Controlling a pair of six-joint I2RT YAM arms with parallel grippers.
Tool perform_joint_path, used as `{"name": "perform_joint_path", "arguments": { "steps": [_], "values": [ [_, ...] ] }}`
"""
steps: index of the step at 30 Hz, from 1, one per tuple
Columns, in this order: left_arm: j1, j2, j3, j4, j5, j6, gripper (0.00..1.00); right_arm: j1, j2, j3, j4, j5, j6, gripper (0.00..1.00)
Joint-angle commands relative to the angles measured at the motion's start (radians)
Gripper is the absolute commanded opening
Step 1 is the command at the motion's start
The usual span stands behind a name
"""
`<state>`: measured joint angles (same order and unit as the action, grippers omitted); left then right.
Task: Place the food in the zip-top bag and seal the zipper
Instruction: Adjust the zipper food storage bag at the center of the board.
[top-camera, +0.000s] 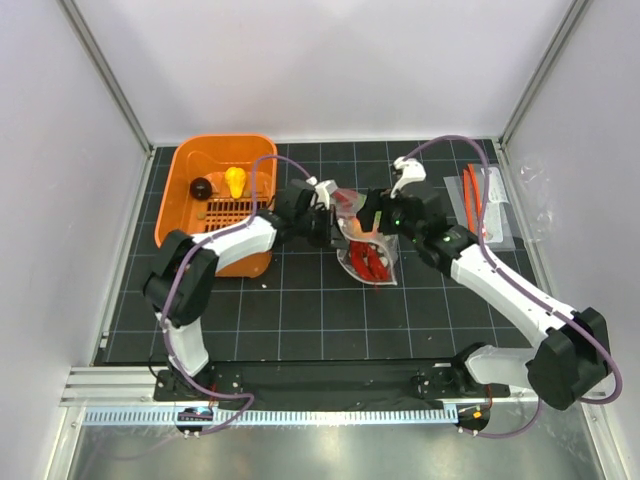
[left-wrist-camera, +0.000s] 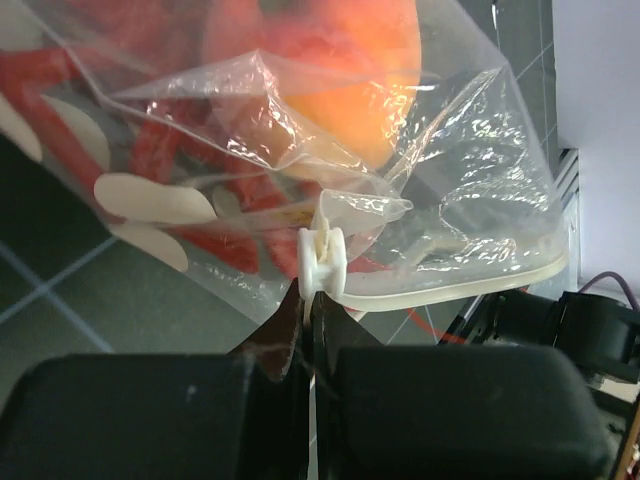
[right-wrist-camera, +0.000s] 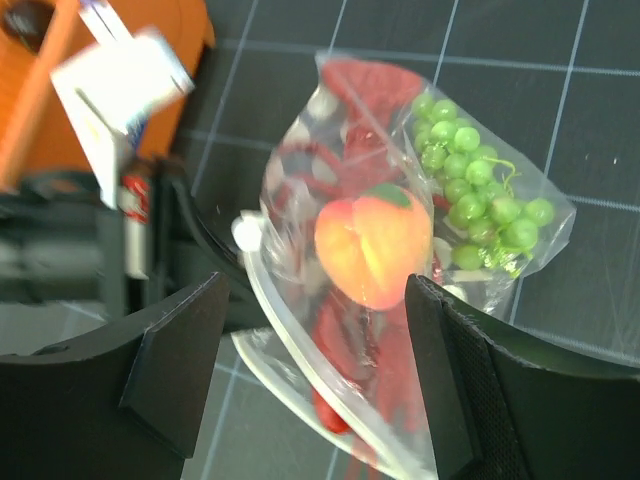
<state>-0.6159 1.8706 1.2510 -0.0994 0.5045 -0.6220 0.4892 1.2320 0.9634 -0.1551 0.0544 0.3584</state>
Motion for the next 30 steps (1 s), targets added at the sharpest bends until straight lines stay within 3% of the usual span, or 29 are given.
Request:
{"name": "perform_joint_path", "arguments": {
  "steps": [1,3,12,25,30],
  "values": [
    [0.015,-0.123,-0.076,0.19,-0.061,-0.016,0.0,0.1,-0.025,0.025,-0.028,0.208,-0.065,0.78],
    [0.015,-0.151,-0.091,0.19,-0.06,-0.022,0.0,0.117,-0.037,-0.006,-0.035,0.269,-0.076,0.78],
    [0.015,-0.315,-0.16,0.184,-0.173,0.025,0.0,0.127,0.018,0.031,-0.098,0.288,-0.061,0.78],
    [0.024,-0.361,-0.163,0.155,-0.238,0.099,0.01,0.155,-0.012,0.021,-0.12,0.226,-0.068,0.75],
    [0.024,-0.34,-0.139,0.122,-0.225,0.093,0.01,0.164,-0.141,-0.063,-0.024,0.061,-0.117,0.75]
  ]
}}
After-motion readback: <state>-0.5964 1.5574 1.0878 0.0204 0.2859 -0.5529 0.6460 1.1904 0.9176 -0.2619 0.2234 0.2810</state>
